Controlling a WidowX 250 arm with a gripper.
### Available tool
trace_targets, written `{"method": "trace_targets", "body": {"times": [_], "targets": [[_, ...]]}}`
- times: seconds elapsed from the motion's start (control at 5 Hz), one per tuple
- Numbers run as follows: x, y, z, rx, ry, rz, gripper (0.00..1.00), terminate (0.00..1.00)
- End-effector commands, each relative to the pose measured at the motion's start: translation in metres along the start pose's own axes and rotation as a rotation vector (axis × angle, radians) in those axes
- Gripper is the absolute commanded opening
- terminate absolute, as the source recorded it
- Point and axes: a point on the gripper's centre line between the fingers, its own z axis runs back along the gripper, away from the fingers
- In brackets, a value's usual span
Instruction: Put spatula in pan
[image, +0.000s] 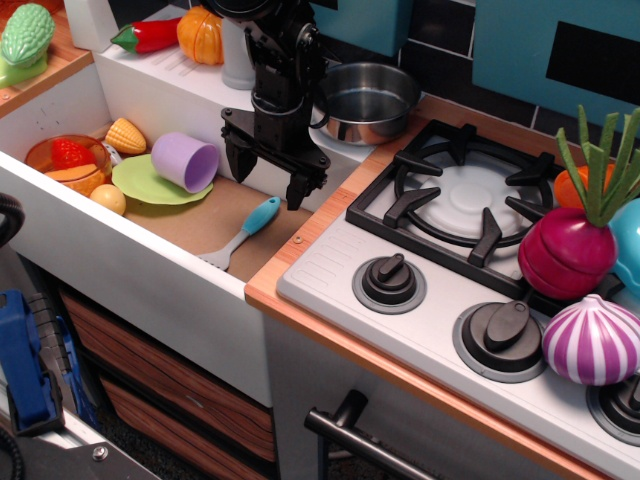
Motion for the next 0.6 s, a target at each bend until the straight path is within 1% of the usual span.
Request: {"method": "trace_targets", "body": {"times": [0.0,0.2,0.4], "targets": [[0.0,0.0,0.0,0.0,0.0,0.0,1.0,0.0],[0.003,0.005,-0.01,-0.03,-0.008,0.0,1.0,0.0],[0.003,0.011,-0.025,-0.073,-0.012,0.003,1.0,0.0]]}}
